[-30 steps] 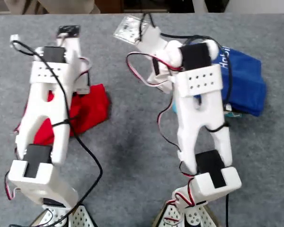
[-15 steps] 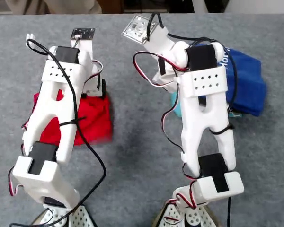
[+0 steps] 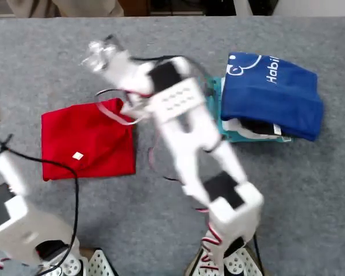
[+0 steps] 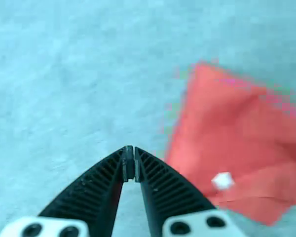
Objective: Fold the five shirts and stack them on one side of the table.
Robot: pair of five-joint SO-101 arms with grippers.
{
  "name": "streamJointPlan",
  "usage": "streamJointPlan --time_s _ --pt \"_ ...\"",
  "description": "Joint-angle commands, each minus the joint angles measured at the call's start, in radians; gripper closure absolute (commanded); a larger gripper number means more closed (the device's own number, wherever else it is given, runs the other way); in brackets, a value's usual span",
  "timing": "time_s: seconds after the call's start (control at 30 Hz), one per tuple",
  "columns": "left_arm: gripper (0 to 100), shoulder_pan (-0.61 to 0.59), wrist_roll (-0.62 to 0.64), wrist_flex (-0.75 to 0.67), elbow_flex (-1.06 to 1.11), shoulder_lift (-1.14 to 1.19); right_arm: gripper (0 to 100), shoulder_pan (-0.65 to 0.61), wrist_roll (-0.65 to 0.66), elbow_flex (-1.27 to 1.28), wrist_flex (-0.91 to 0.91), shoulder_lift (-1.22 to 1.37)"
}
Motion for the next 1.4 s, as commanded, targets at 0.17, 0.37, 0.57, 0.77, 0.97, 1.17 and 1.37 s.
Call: streamJointPlan --time_s 0.17,0.37,0.57,0.77,0.97,1.17,1.37 --pt "98 -0.261 -0.152 -0.173 0.219 0.007 99.5 -0.180 -0.012 -0.438 0.003 0.418" --pt "98 -0.362 -0.242 -0.186 0.244 0.007 99.6 -0.059 0.017 -0.762 -0.002 0.704" --pt "98 -0.396 -0.270 -0.178 0.275 0.007 99.6 0.013 0.021 -1.040 -0.029 0.915" --pt "98 -0.397 -0.270 -0.178 0.334 0.005 99.6 0.018 0.023 -1.124 -0.230 1.056" --pt "98 -0.422 -0.272 -0.178 0.334 -0.005 99.6 0.013 0.023 -1.125 -0.101 0.972" --pt "98 -0.408 -0.272 -0.183 0.344 -0.062 99.6 0.007 0.025 -1.122 0.163 0.742" --pt "98 -0.362 -0.267 -0.178 0.356 -0.081 99.6 -0.142 0.018 -1.115 0.152 0.676"
